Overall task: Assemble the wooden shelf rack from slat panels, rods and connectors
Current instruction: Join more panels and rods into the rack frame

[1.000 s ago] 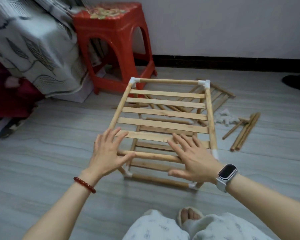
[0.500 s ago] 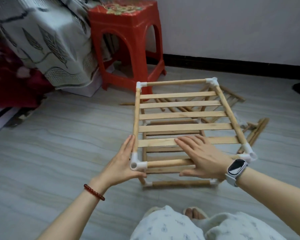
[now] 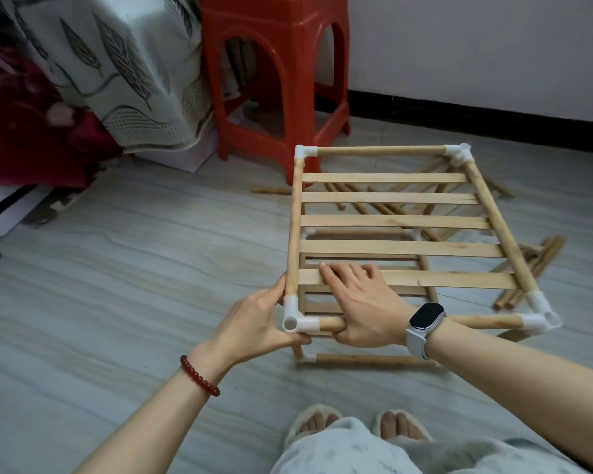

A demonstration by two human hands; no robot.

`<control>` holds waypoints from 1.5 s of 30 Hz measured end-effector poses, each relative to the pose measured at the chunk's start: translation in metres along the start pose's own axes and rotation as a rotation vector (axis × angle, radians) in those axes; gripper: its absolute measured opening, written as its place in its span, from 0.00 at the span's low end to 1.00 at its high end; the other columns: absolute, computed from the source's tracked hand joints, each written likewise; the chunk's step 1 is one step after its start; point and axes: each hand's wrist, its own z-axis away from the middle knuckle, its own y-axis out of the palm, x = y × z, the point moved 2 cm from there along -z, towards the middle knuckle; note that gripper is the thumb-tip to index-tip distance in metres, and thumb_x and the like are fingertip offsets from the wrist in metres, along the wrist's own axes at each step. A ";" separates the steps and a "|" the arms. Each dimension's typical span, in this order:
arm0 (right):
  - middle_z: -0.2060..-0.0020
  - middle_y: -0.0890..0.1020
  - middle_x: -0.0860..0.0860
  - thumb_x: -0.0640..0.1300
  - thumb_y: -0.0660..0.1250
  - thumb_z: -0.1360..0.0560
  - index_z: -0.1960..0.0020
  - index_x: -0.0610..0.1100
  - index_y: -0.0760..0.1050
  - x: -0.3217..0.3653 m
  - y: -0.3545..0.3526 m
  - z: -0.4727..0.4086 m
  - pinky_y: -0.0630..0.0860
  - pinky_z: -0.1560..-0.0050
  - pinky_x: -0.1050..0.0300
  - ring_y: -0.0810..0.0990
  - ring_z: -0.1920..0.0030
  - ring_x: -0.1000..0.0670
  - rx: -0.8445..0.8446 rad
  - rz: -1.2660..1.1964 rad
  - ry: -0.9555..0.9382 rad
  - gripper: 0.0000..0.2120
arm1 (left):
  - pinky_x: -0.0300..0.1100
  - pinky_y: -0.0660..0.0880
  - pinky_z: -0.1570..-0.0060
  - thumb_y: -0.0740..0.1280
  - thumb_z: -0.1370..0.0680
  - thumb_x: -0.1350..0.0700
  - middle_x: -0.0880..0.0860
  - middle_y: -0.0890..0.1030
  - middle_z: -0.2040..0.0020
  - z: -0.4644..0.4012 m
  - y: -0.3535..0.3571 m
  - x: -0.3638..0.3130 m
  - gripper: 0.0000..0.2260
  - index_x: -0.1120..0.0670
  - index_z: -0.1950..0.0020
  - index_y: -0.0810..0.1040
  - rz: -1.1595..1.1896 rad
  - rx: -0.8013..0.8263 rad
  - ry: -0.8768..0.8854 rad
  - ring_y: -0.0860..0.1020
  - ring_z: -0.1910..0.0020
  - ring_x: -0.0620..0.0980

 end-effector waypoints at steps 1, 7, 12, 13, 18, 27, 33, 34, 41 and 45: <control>0.30 0.59 0.47 0.60 0.63 0.31 0.24 0.41 0.46 0.000 0.000 -0.001 0.58 0.34 0.45 0.60 0.33 0.46 0.002 -0.004 0.004 0.45 | 0.43 0.75 0.48 0.74 0.38 0.36 0.46 0.79 0.42 0.000 -0.001 -0.001 0.47 0.46 0.24 0.58 -0.019 0.012 -0.005 0.77 0.47 0.44; 0.30 0.59 0.47 0.66 0.62 0.32 0.24 0.40 0.45 0.016 0.003 -0.008 0.56 0.32 0.42 0.59 0.31 0.46 0.005 0.000 0.011 0.49 | 0.42 0.76 0.55 0.66 0.39 0.28 0.46 0.81 0.51 -0.001 -0.005 -0.011 0.48 0.44 0.24 0.56 -0.175 0.042 0.005 0.79 0.51 0.45; 0.34 0.63 0.48 0.64 0.65 0.33 0.25 0.42 0.50 0.018 0.003 -0.011 0.60 0.37 0.46 0.63 0.35 0.46 -0.047 -0.043 0.003 0.47 | 0.41 0.74 0.60 0.61 0.38 0.27 0.46 0.81 0.57 0.000 -0.008 -0.014 0.47 0.44 0.24 0.56 -0.247 0.019 0.003 0.79 0.56 0.44; 0.35 0.64 0.48 0.64 0.65 0.34 0.26 0.42 0.52 0.018 0.002 -0.011 0.61 0.39 0.47 0.64 0.36 0.46 -0.054 -0.051 0.003 0.46 | 0.40 0.73 0.61 0.61 0.38 0.27 0.46 0.81 0.58 -0.001 -0.009 -0.015 0.46 0.45 0.24 0.57 -0.250 0.017 0.006 0.79 0.56 0.44; 0.38 0.68 0.48 0.64 0.67 0.35 0.29 0.43 0.57 0.018 0.002 -0.011 0.63 0.41 0.49 0.67 0.39 0.46 -0.074 -0.067 -0.012 0.43 | 0.39 0.70 0.63 0.66 0.36 0.30 0.47 0.82 0.57 0.000 -0.008 -0.017 0.44 0.46 0.24 0.58 -0.240 0.009 0.021 0.80 0.56 0.44; 0.42 0.70 0.49 0.64 0.68 0.34 0.32 0.44 0.62 0.016 0.004 -0.014 0.64 0.45 0.52 0.68 0.42 0.48 -0.099 -0.066 -0.020 0.39 | 0.42 0.75 0.57 0.62 0.33 0.28 0.49 0.84 0.53 0.002 -0.002 -0.007 0.42 0.45 0.23 0.57 -0.275 0.023 0.020 0.80 0.54 0.44; 0.33 0.66 0.48 0.66 0.66 0.32 0.25 0.42 0.52 0.011 0.007 -0.011 0.63 0.36 0.49 0.66 0.34 0.46 -0.063 -0.048 -0.056 0.47 | 0.43 0.71 0.43 0.64 0.32 0.30 0.49 0.73 0.32 0.000 -0.005 -0.011 0.44 0.45 0.23 0.52 -0.334 0.099 -0.032 0.72 0.36 0.48; 0.29 0.62 0.47 0.66 0.66 0.31 0.24 0.41 0.47 0.006 0.007 -0.006 0.59 0.31 0.47 0.62 0.30 0.46 -0.043 -0.037 -0.076 0.49 | 0.44 0.67 0.37 0.64 0.32 0.30 0.49 0.64 0.26 0.001 -0.006 -0.013 0.46 0.47 0.22 0.49 -0.334 0.119 -0.059 0.66 0.31 0.48; 0.23 0.44 0.49 0.69 0.60 0.30 0.24 0.46 0.33 -0.091 -0.001 0.086 0.32 0.28 0.46 0.40 0.24 0.48 0.053 0.163 0.009 0.52 | 0.52 0.45 0.27 0.58 0.31 0.27 0.53 0.54 0.23 -0.018 0.016 -0.067 0.46 0.51 0.22 0.49 -0.566 0.030 0.191 0.50 0.24 0.52; 0.23 0.44 0.49 0.71 0.58 0.31 0.24 0.45 0.35 -0.150 0.002 0.136 0.35 0.28 0.47 0.40 0.24 0.49 0.139 0.221 0.243 0.51 | 0.54 0.44 0.27 0.54 0.32 0.25 0.53 0.50 0.22 -0.037 0.049 -0.082 0.48 0.53 0.22 0.44 -0.614 0.101 0.054 0.49 0.24 0.53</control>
